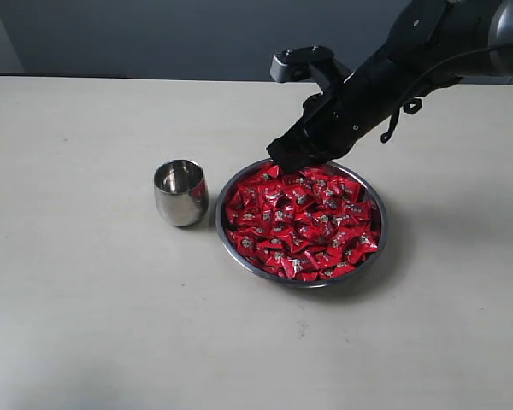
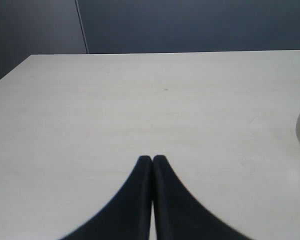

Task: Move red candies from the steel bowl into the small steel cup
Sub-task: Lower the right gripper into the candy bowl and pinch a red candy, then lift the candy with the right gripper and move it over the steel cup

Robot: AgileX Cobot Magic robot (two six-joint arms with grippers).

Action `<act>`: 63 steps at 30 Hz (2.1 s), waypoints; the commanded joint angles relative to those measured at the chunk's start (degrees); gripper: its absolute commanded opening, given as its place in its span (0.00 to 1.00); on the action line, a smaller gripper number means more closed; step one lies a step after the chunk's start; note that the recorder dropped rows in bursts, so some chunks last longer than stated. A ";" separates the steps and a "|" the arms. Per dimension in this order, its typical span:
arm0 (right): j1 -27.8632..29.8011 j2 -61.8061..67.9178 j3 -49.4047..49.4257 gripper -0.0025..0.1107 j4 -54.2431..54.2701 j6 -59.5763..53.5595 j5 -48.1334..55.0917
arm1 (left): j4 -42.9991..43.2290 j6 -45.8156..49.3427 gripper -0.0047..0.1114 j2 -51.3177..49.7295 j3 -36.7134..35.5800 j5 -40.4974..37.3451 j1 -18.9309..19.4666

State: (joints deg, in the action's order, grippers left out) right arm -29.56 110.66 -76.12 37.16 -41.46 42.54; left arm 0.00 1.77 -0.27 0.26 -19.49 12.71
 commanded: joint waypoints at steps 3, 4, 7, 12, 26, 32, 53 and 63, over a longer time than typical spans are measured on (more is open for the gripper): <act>-0.16 -0.08 -0.86 0.24 -7.28 7.35 -2.06 | -0.35 -0.08 0.04 0.27 -0.26 0.58 -0.27; -0.16 -0.08 -0.86 0.32 -8.16 9.04 -2.45 | -0.35 -0.08 0.04 0.27 -0.26 0.58 -0.27; -0.16 -0.08 -0.86 0.42 -9.81 12.32 -2.20 | -0.35 -0.08 0.04 0.27 -0.26 0.58 -0.27; -0.16 -0.08 -0.86 0.42 -9.92 13.07 -3.50 | -0.35 -0.08 0.04 0.27 -0.26 0.58 -0.27; -3.82 6.84 -4.15 0.42 -14.44 13.62 -4.20 | -0.35 -0.08 0.04 0.27 -0.26 0.58 -0.27; -4.91 8.97 -4.15 0.42 -23.62 20.39 -4.53 | -0.35 -0.08 0.04 0.27 -0.26 0.58 -0.27; -4.91 11.08 -4.15 0.42 -24.87 22.10 -3.28 | -0.35 -0.08 0.04 0.27 -0.26 0.58 -0.27; -4.91 10.60 -4.15 0.11 -25.18 23.75 -2.62 | -0.35 -0.08 0.04 0.27 -0.26 0.58 -0.27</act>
State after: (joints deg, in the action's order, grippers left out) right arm -34.48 121.63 -79.98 12.58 -17.77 39.30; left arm 0.00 1.77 -0.27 0.26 -19.49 12.71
